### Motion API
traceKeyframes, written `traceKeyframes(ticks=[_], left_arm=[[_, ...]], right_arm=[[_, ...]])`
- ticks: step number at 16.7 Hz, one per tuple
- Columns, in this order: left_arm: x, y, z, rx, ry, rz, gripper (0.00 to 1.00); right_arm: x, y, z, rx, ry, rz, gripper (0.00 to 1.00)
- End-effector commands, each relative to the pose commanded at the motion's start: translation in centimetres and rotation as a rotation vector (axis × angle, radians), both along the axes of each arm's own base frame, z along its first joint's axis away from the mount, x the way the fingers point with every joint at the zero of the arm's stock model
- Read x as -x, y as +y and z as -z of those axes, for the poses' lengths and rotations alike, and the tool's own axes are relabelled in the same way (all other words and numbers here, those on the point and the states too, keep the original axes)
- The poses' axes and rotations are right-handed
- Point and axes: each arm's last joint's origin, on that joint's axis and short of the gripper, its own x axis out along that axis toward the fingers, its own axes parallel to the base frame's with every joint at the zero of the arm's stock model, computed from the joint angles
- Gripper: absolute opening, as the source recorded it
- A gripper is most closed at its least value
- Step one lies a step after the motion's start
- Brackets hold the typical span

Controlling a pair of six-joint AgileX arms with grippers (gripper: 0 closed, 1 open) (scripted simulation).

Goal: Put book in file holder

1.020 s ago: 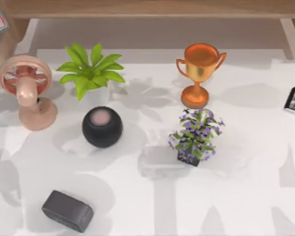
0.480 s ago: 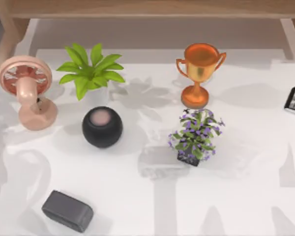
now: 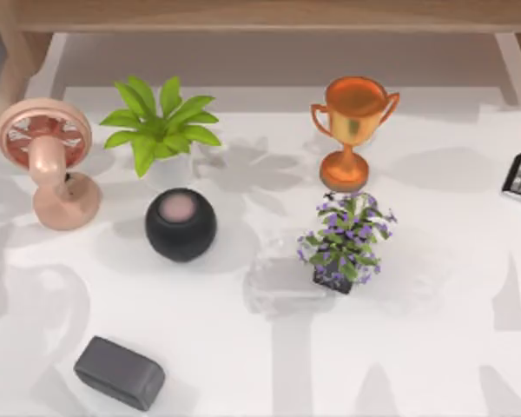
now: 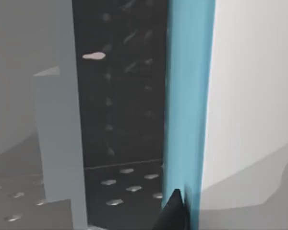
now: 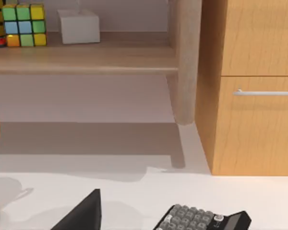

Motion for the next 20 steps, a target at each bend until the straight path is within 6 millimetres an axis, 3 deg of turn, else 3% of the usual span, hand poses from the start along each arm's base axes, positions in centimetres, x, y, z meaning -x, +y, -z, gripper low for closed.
traceKeyframes(ticks=[8,12,20], left_arm=[[-2.9,0.0,0.2,-0.003,-0.008,0.001,0.00],[-3.1,0.0,0.4,-0.001,-0.004,0.002,0.00],[-3.1,0.0,0.4,-0.001,-0.004,0.002,0.60]], right_arm=[[0.0,0.0,0.0,0.000,0.000,0.000,1.00],[0.0,0.0,0.0,0.000,0.000,0.000,1.00],[0.0,0.0,0.0,0.000,0.000,0.000,1.00]])
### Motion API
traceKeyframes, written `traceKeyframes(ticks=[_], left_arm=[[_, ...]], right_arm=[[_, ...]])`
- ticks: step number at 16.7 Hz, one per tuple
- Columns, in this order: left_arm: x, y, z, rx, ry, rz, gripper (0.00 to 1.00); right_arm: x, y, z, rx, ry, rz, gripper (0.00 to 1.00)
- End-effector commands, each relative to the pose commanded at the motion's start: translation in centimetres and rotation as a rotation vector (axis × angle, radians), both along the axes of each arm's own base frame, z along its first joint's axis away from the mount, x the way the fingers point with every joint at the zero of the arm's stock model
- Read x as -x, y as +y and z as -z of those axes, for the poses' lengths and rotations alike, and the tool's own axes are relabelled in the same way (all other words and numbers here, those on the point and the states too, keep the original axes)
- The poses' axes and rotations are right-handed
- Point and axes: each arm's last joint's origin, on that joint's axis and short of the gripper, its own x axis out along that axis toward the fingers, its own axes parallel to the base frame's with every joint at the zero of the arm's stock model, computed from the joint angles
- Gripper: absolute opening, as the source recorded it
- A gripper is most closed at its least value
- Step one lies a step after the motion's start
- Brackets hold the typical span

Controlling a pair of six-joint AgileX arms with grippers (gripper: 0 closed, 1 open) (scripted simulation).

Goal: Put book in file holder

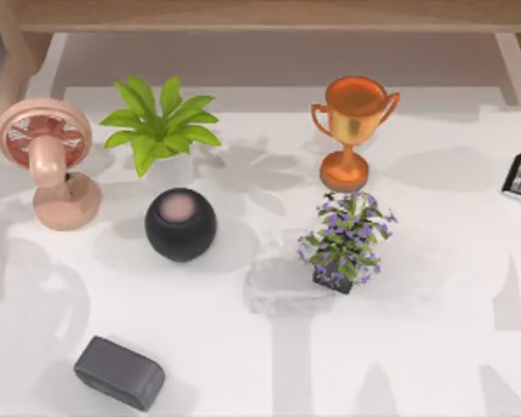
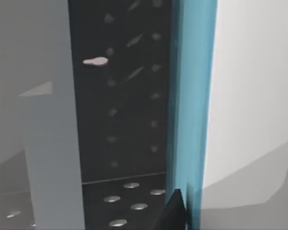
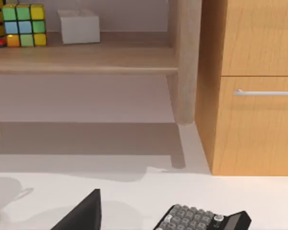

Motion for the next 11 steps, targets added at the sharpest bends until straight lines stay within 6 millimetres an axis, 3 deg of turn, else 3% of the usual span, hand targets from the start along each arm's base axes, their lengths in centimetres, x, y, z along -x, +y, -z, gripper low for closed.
traceKeyframes(ticks=[5,11], left_arm=[[0.00,0.00,0.00,0.000,0.000,0.000,0.98],[0.00,0.00,0.00,0.000,0.000,0.000,1.00]], right_arm=[[0.00,0.00,0.00,0.000,0.000,0.000,1.00],[0.00,0.00,0.00,0.000,0.000,0.000,1.00]])
